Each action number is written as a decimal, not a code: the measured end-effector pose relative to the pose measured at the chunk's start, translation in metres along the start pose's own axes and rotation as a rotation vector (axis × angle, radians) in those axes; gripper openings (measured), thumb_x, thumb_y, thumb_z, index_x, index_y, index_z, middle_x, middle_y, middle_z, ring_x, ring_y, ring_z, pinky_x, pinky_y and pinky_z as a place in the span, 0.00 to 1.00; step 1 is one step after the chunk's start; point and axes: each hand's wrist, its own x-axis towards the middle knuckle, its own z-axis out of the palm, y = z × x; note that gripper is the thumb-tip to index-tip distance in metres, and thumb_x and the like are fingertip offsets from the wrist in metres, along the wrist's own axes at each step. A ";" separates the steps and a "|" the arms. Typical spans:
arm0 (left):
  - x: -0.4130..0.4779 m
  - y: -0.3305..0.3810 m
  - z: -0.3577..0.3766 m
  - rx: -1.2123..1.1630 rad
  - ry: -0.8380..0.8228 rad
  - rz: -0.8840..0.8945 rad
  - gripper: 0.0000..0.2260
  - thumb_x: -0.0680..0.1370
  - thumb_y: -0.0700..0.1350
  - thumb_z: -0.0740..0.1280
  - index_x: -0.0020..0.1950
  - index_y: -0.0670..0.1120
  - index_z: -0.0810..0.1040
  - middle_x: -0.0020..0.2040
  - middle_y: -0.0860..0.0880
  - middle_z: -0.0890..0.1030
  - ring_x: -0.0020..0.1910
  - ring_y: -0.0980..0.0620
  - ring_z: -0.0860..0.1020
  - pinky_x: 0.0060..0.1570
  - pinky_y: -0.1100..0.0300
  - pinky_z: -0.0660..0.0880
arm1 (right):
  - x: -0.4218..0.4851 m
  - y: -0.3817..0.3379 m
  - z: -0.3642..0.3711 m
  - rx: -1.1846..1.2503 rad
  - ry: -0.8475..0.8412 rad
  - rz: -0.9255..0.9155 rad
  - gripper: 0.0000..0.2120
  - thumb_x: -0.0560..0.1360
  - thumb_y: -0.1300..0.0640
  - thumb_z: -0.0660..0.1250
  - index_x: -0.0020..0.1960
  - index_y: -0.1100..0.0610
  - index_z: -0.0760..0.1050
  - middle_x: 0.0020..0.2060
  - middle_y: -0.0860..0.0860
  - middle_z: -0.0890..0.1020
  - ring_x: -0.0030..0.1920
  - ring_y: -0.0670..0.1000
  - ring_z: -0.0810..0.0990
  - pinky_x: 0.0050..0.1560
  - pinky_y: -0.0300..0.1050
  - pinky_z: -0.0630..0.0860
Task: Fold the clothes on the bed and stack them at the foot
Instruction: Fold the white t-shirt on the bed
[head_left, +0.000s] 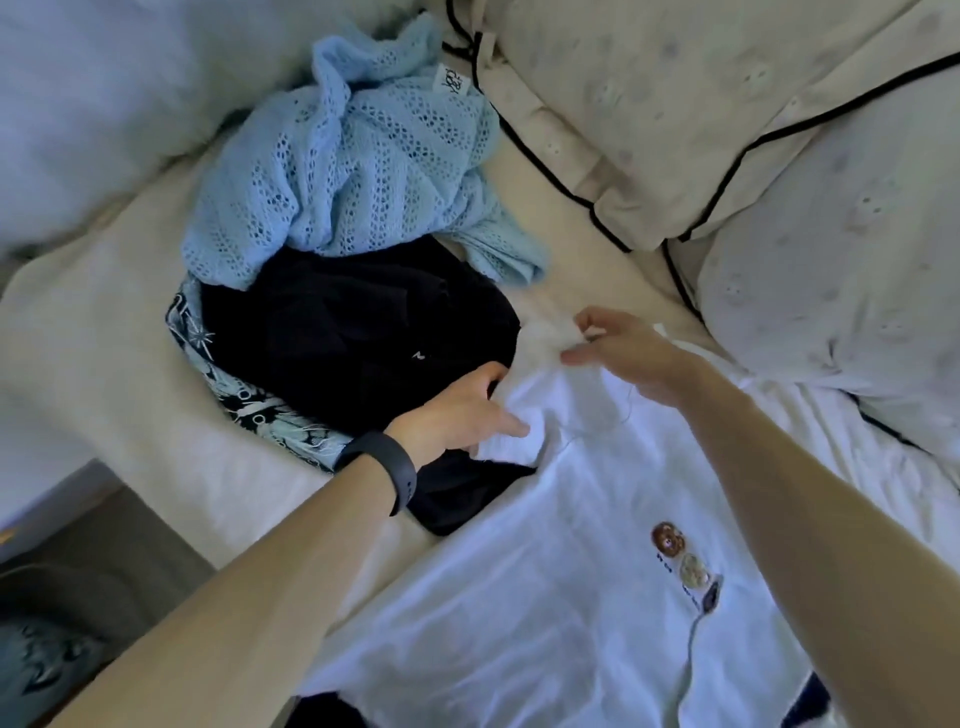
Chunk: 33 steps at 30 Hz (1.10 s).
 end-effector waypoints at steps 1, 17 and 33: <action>0.001 0.002 -0.004 0.042 0.055 0.026 0.14 0.74 0.44 0.75 0.56 0.53 0.75 0.50 0.52 0.82 0.50 0.49 0.82 0.46 0.57 0.80 | -0.001 -0.003 -0.002 0.099 0.059 -0.066 0.08 0.74 0.70 0.71 0.49 0.61 0.75 0.44 0.54 0.80 0.48 0.53 0.77 0.51 0.47 0.72; 0.003 0.022 -0.004 0.801 0.664 0.250 0.08 0.78 0.51 0.65 0.47 0.47 0.74 0.45 0.48 0.75 0.44 0.43 0.75 0.38 0.51 0.74 | -0.016 0.000 -0.013 0.298 0.393 -0.214 0.09 0.73 0.61 0.71 0.45 0.47 0.85 0.39 0.42 0.86 0.41 0.40 0.84 0.43 0.34 0.78; -0.059 -0.086 0.166 1.655 -0.211 0.650 0.32 0.76 0.42 0.66 0.79 0.54 0.62 0.82 0.44 0.54 0.80 0.42 0.53 0.76 0.39 0.51 | -0.216 0.286 0.056 -0.048 0.562 0.380 0.22 0.76 0.63 0.71 0.69 0.51 0.77 0.70 0.54 0.75 0.64 0.58 0.76 0.65 0.51 0.70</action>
